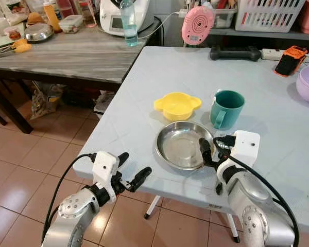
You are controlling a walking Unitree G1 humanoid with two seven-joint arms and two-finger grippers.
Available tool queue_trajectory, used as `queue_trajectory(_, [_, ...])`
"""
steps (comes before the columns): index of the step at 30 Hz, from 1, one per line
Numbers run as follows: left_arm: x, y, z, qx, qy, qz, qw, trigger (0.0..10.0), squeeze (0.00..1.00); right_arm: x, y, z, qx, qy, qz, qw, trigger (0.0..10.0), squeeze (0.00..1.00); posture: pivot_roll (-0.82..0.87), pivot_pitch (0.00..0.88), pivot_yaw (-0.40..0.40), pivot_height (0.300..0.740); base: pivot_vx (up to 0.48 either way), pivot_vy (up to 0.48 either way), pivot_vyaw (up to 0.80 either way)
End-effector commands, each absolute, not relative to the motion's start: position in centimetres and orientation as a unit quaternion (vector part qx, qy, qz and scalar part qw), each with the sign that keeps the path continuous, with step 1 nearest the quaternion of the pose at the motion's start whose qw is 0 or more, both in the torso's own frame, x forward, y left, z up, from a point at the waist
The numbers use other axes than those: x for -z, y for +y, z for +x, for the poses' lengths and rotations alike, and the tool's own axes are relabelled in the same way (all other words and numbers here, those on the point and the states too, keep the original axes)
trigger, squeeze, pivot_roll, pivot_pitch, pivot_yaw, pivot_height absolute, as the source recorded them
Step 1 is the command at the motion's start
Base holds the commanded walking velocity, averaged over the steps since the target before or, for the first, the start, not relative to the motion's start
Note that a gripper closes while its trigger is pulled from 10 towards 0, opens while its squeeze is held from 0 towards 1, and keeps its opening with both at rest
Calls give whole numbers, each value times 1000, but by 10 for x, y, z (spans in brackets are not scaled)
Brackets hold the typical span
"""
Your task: Setting the table
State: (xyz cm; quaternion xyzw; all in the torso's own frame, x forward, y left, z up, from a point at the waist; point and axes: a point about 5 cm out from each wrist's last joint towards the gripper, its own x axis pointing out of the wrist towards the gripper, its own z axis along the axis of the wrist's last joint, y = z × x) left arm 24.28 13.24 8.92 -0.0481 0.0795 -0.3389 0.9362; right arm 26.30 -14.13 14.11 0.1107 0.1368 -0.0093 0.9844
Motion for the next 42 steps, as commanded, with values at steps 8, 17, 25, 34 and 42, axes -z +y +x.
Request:
queue_trajectory(8, [-100,122,239,370,65,-61,925,10000,0,-137,-130,266,-5,181,137,974,10000,0,-119,95,63,740,0,0,0])
queue_trajectory(17, [-105,115,233,409,65,-71,908,10000,0,-133,-129,266,-2,203,158,966,10000,0,-120,92,52,740,0,0,0])
queue_trajectory(25, [-103,115,233,412,69,-71,906,10000,0,-135,-117,271,-33,214,184,959,10000,0,-120,91,49,740,0,0,0])
queue_trajectory(34, [-99,115,231,411,73,-72,906,10000,0,-134,-110,272,-52,229,184,954,0,0,-117,93,46,740,0,0,0])
queue_trajectory(42, [-94,117,231,410,79,-73,906,10000,0,-130,-109,271,-52,243,184,951,0,0,-115,94,47,740,0,0,0])
